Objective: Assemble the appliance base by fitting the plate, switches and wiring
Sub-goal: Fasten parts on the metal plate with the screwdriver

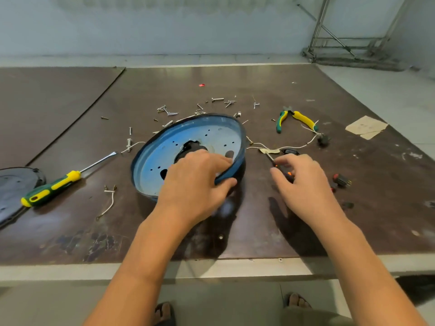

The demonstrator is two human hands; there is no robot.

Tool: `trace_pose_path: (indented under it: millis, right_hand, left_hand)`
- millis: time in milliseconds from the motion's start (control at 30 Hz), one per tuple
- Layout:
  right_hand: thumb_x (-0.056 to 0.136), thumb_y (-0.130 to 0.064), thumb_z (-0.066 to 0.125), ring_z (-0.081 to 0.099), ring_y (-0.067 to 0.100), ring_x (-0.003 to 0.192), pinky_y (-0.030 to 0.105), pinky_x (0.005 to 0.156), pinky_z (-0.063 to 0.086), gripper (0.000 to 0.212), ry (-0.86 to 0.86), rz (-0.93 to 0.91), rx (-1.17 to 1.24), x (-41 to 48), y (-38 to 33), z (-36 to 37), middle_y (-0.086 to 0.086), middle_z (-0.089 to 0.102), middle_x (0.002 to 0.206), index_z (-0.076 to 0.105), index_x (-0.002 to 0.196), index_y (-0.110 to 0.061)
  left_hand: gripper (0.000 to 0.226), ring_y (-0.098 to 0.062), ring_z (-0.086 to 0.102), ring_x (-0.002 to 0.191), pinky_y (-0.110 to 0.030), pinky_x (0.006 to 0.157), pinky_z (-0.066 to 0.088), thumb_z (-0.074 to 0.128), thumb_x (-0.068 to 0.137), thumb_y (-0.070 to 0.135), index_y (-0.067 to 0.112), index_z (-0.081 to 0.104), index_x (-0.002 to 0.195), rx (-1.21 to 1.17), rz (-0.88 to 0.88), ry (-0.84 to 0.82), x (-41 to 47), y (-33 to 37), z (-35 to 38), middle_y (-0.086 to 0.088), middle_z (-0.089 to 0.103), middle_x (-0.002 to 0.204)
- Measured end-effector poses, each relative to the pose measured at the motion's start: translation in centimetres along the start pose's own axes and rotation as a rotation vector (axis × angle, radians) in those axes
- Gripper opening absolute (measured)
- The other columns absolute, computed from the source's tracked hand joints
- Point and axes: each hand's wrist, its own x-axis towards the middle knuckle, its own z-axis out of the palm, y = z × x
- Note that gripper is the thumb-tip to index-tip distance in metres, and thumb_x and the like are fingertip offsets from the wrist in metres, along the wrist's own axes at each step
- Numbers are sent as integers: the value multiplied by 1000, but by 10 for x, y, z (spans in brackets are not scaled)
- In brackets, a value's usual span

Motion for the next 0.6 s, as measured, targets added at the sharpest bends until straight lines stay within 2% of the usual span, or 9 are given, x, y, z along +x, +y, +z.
trace_pose_path:
  millis: [67, 133, 200, 267, 367, 500, 600]
  right_hand:
    - [96, -36, 62, 61, 5, 104, 30, 91, 50, 30, -36, -39, 338, -6, -13, 7, -9, 66, 114, 64, 124, -25]
    - [96, -32, 64, 63, -2, 106, 32, 97, 52, 37, -202, -81, 612, -14, -27, 15, -12, 68, 116, 58, 131, -22]
    - [94, -26, 67, 62, 6, 119, 33, 101, 51, 46, -372, -181, 821, -23, -36, 26, -8, 67, 126, 50, 136, -22]
    - [91, -19, 68, 59, 10, 125, 30, 101, 50, 49, -437, -256, 966, -29, -43, 34, -9, 64, 133, 47, 136, -23]
    - [94, -14, 60, 57, 3, 124, 18, 98, 47, 41, -402, -346, 1088, -32, -51, 37, -17, 64, 129, 50, 132, -24]
    - [101, -10, 51, 56, 15, 127, 25, 103, 46, 37, -274, -448, 1094, -31, -60, 30, -7, 63, 131, 50, 137, -17]
    - [99, -17, 57, 63, 21, 115, 33, 96, 51, 34, -226, -473, 1069, -29, -64, 23, -1, 67, 119, 52, 132, -18]
  left_hand:
    - [24, -14, 67, 95, -41, 75, 56, 70, 83, 38, 24, 79, 100, -204, -21, 117, -1, -2, -11, 15, 75, 102]
    - [25, -13, 69, 98, -41, 80, 57, 74, 81, 31, 18, 80, 102, -341, -33, 206, -2, 1, -18, 11, 76, 104]
    - [23, -11, 70, 99, -40, 84, 57, 79, 81, 18, 14, 79, 104, -436, -16, 277, -2, 7, -20, 7, 76, 105]
    - [22, -11, 71, 97, -39, 85, 57, 80, 80, 8, 9, 79, 102, -549, -8, 353, -2, 13, -17, 3, 76, 102]
    - [21, -18, 72, 94, -40, 83, 59, 77, 84, 4, 4, 76, 105, -765, -4, 437, -4, 19, -12, -2, 76, 100]
    - [16, -20, 70, 85, -41, 77, 59, 72, 89, 4, 7, 76, 104, -991, -52, 541, -8, 22, -9, -9, 75, 89]
    - [14, -20, 61, 79, -37, 70, 55, 72, 88, 12, 5, 76, 99, -1234, -199, 637, -10, 24, -6, -12, 69, 80]
